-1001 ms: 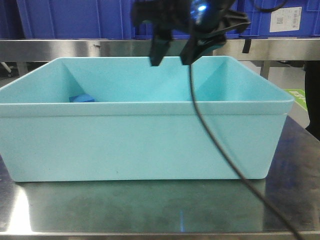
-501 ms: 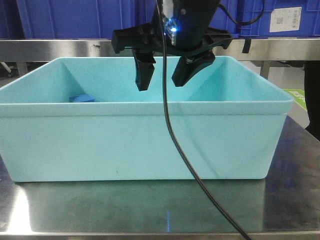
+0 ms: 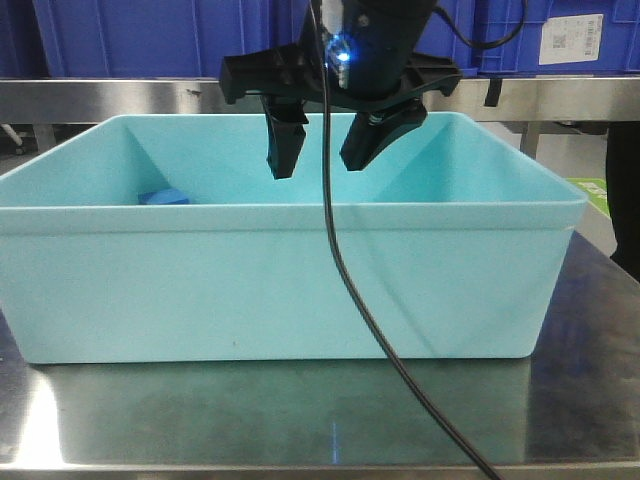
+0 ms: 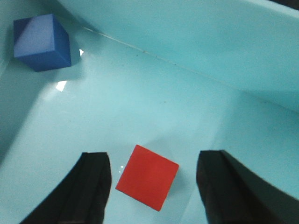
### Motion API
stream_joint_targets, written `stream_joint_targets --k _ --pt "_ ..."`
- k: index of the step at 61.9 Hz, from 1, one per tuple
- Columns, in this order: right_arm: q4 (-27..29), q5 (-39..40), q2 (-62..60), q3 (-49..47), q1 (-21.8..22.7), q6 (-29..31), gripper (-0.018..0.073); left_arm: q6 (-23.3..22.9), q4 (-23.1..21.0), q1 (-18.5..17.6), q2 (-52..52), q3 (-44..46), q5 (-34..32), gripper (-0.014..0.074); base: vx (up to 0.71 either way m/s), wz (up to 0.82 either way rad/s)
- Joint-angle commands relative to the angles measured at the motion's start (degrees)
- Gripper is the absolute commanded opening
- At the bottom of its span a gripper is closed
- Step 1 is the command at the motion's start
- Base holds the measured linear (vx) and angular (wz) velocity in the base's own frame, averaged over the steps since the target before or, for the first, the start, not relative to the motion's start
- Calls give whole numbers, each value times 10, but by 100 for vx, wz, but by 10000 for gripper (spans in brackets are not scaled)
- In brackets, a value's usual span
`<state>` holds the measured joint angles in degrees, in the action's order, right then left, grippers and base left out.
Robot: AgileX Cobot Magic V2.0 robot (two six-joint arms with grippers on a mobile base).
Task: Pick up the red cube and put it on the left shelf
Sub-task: 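Move the open right gripper down over the red cube in the bin, then lower the right gripper around the red cube and close it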
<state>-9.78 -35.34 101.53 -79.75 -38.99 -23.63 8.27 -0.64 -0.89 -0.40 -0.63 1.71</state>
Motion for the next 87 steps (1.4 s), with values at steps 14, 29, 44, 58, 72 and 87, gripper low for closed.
stream_joint_targets --k 14,29,44,58,72,87 --pt "-6 36 -28 -21 0 4 510 0 -3 -3 2 -13 -52 106 0 0" --pt "-3 33 -28 -21 0 4 568 0 -3 -3 2 -13 -52 106 0 0" --pt "2 21 -22 -21 0 3 626 0 -3 -3 2 -13 -52 106 0 0" --pt "30 21 -6 -21 -3 3 626 0 -3 -3 2 -13 -52 106 0 0" --pt "30 14 8 -21 -4 3 626 0 -3 -3 2 -13 -52 106 0 0" --pt "30 2 28 -21 -4 3 626 0 -3 -3 2 -13 -52 106 0 0"
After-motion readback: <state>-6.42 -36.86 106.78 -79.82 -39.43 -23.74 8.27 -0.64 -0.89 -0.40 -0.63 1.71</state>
